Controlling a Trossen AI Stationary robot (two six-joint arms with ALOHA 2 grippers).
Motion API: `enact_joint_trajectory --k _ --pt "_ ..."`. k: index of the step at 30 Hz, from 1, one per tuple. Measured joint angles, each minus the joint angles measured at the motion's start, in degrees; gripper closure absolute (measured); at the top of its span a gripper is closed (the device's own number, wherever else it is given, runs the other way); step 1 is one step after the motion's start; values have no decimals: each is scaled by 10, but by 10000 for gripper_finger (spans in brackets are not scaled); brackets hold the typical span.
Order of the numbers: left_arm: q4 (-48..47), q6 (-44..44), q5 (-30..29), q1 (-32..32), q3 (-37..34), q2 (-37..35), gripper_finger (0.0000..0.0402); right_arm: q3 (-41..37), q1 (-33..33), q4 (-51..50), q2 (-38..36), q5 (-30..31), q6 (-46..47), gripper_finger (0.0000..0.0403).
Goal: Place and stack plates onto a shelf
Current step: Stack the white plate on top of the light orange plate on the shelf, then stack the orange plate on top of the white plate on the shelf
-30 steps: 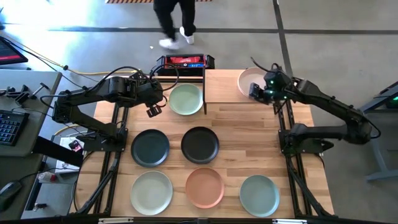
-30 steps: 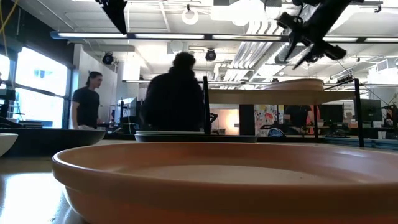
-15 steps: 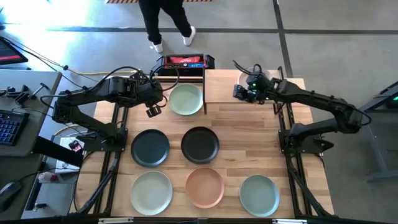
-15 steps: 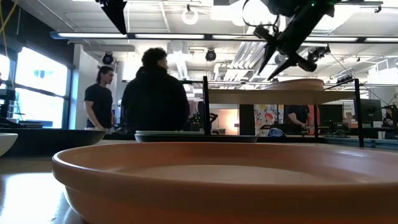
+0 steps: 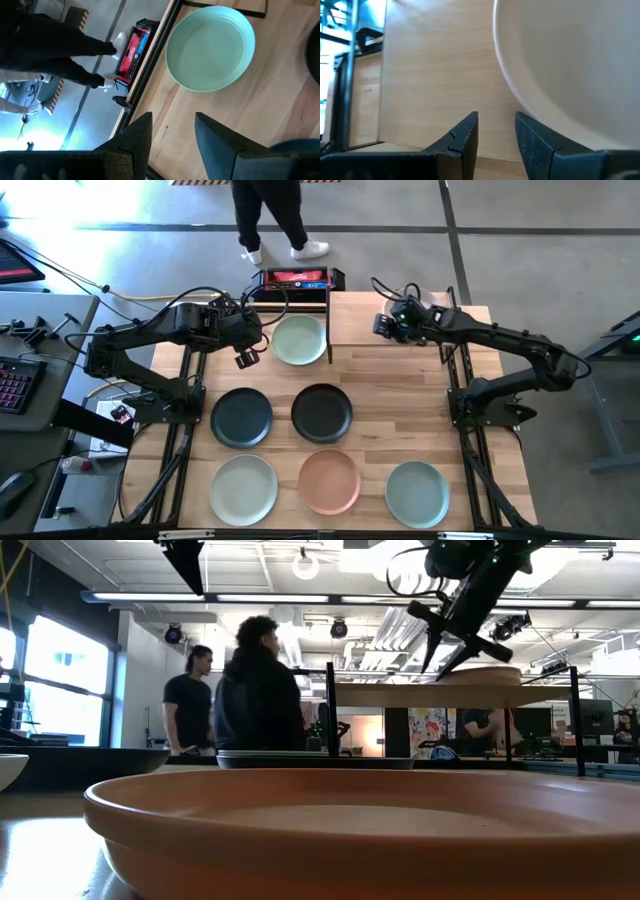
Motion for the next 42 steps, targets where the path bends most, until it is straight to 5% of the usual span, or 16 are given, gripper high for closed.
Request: enact_joint_trajectory --k 20,38,42 --pt "0 0 -1 0 0 0 266 0 -21 -31 -23 -18 -18 284" --pt "81 35 -3 0 0 2 266 0 111 85 -63 -282 -140 284" --pt "99 27 -2 0 0 3 266 0 153 84 -63 -290 -165 284"
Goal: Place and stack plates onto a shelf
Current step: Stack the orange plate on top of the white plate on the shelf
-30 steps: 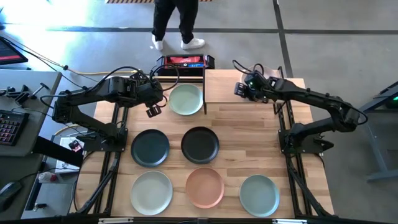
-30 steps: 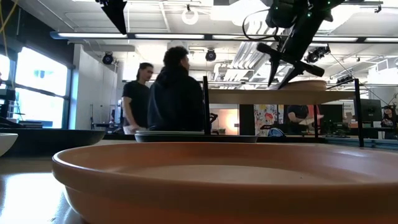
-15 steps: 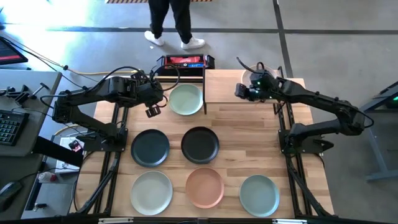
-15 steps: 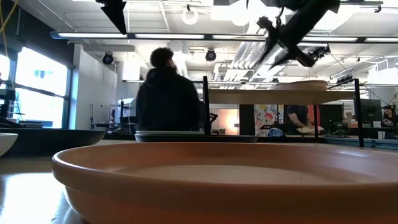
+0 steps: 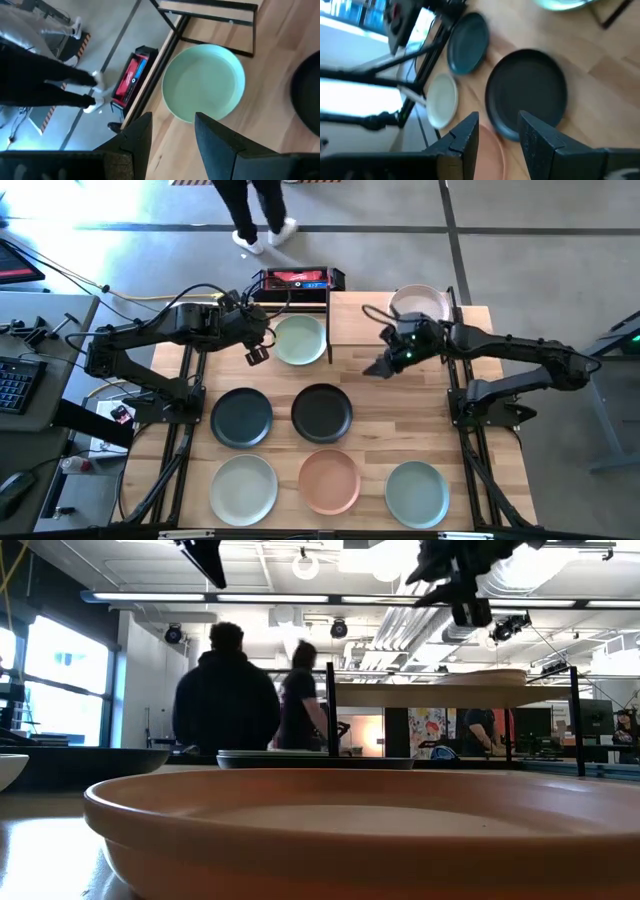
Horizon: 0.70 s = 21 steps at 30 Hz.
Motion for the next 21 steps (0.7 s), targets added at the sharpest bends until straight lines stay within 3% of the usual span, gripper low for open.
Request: enact_joint_trajectory --k 6,15,21 --pt "6 -11 20 4 0 5 266 0 40 0 0 24 -47 284" --pt "-4 -159 160 -4 0 11 266 1 78 7 10 52 -17 284" --pt "-9 -248 194 -45 -21 12 266 1 141 24 43 89 -15 284"
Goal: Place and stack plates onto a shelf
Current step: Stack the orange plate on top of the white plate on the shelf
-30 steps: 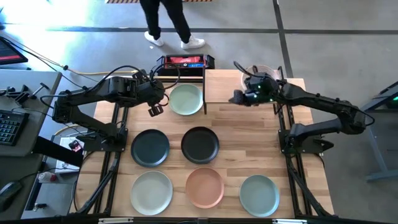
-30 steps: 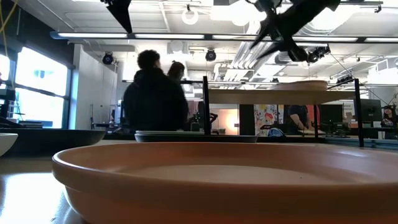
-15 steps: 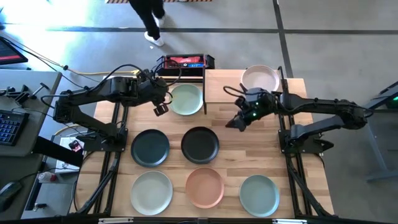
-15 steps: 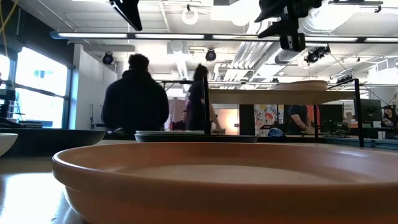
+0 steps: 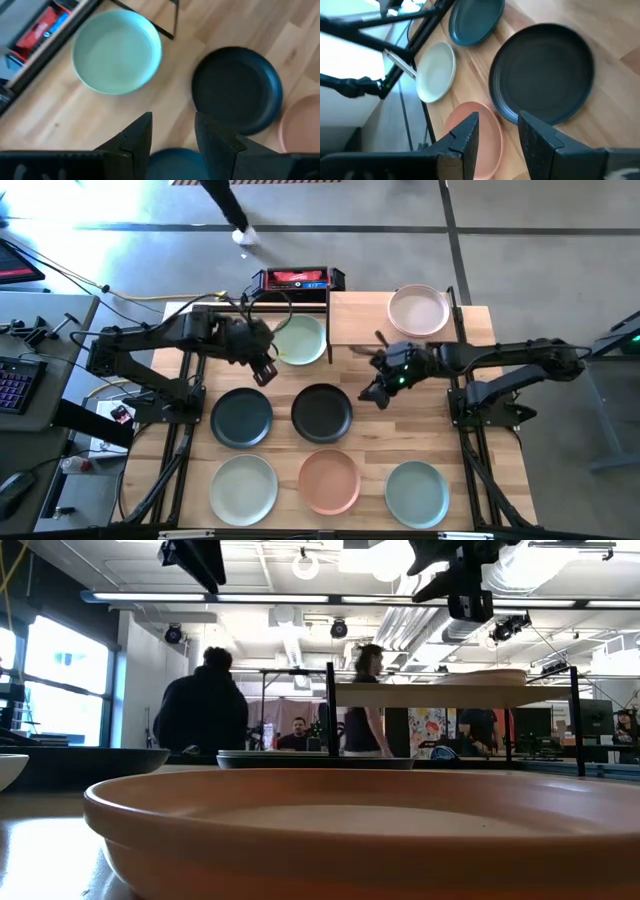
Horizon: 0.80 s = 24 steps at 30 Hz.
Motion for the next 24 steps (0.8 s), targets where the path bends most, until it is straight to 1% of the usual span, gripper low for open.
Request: enact_joint_trajectory --k 3,9,13,17,20,24 --pt "-2 -33 0 -26 -28 0 266 0 28 11 19 9 7 284" --pt "-5 -85 20 -73 -74 0 266 0 78 21 55 15 76 284" --pt "-2 -107 26 -101 -89 0 266 0 114 21 86 26 122 284" --pt "-2 -132 33 -123 -103 0 266 -1 144 26 125 57 189 284" --pt "-2 -146 46 -138 -112 0 266 -1 165 40 158 62 212 284" --pt "-1 -159 47 -157 -113 0 266 -1 188 45 200 61 232 284"
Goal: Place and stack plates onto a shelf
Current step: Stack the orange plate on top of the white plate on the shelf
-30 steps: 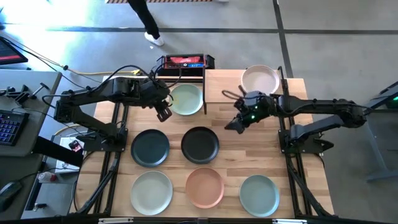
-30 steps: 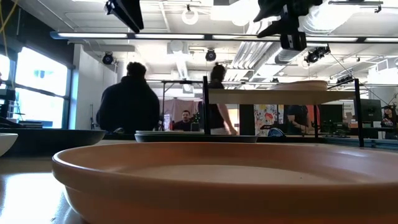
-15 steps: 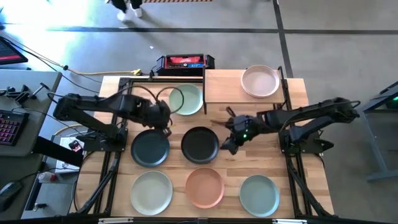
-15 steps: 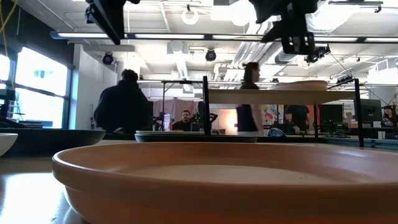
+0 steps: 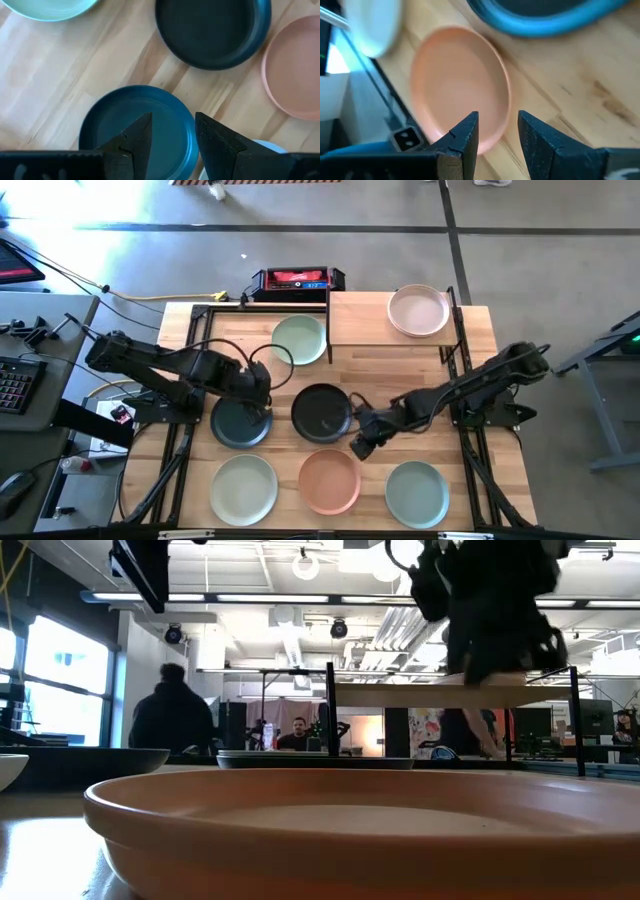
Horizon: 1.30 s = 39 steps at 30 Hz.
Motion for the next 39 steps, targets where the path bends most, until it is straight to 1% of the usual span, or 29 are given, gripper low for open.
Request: enact_joint_trajectory --k 4,10,14,25,30,39 --pt "1 -1 0 -9 0 0 266 0 19 10 40 0 23 284" --pt "1 -1 -1 -16 0 0 266 0 44 69 88 0 39 284" --pt "2 -1 -3 -21 0 0 266 0 51 68 106 5 51 284" --pt "2 0 -10 -21 0 0 266 0 51 85 125 6 66 284" --pt "2 0 -26 -21 0 0 266 0 51 90 125 16 74 284" --pt "2 0 -27 -21 0 0 266 0 51 90 135 19 84 284"
